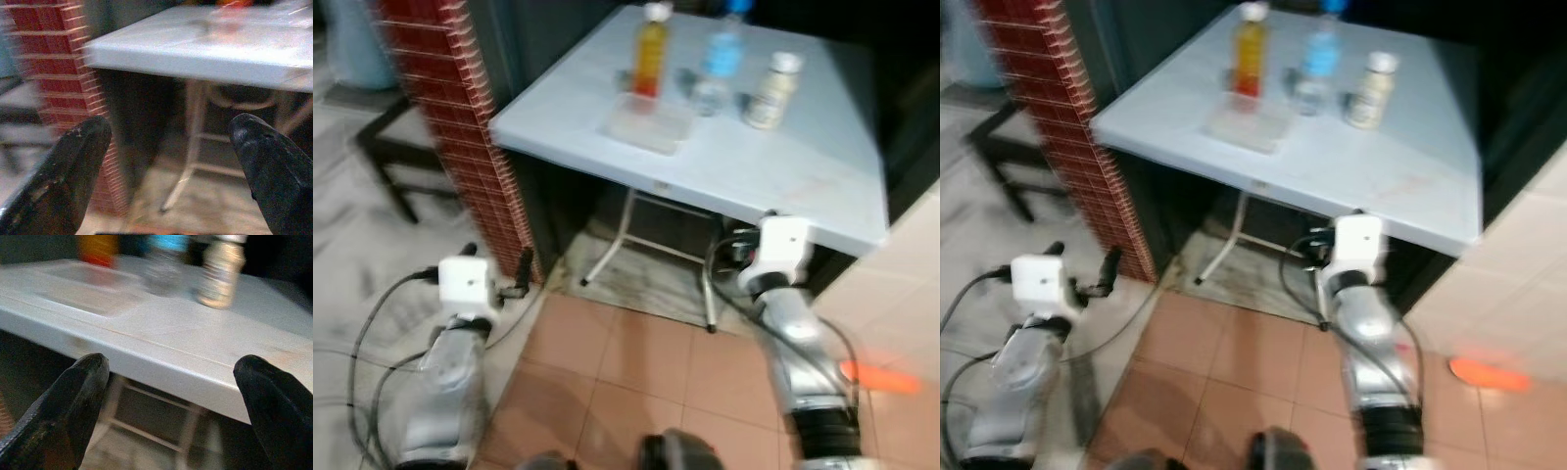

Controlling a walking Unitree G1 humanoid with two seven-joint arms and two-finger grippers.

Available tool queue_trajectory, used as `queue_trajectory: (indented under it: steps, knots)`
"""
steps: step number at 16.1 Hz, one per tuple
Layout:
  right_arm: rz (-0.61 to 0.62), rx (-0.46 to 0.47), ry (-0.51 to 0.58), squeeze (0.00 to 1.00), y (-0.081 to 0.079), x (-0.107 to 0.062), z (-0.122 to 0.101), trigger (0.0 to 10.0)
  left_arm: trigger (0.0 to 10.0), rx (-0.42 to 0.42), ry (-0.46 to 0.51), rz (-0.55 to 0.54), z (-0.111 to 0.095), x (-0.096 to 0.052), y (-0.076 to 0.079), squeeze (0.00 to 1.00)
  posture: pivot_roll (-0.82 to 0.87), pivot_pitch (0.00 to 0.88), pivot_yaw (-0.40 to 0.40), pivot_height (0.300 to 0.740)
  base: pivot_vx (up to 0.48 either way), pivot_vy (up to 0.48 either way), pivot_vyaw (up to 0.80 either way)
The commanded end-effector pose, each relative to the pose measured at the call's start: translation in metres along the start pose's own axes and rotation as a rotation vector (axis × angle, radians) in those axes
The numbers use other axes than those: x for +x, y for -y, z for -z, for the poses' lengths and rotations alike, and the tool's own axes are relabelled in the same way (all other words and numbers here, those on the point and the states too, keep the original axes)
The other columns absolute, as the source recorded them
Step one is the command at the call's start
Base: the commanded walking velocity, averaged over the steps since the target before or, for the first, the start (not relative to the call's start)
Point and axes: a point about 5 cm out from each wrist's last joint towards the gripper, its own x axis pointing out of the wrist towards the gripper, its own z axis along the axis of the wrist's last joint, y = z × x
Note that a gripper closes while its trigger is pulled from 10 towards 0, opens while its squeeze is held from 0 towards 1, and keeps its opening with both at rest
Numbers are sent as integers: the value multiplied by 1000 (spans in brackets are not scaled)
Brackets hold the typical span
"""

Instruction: Restocking fridge

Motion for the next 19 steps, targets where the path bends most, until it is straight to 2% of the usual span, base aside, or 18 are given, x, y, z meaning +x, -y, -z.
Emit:
queue_trajectory:
  steps: [1,9,14,19]
  knots:
    - [-24,19,20,0,-9,3,-5,10000,10000,22,6,-19,-2,-2,-10,0,18,75,1,740,0,0,0]
    - [-26,10,24,0,-9,7,-7,10000,10000,25,5,-32,-2,-1,-9,0,18,73,-4,740,0,0,0]
    - [-22,4,24,0,-8,8,-7,10000,10000,21,9,-22,-2,0,-7,0,16,71,-4,740,0,0,-768]
    - [-19,2,36,0,-8,10,-9,10000,10000,23,15,-11,-3,3,-6,0,15,70,-2,740,232,0,0]
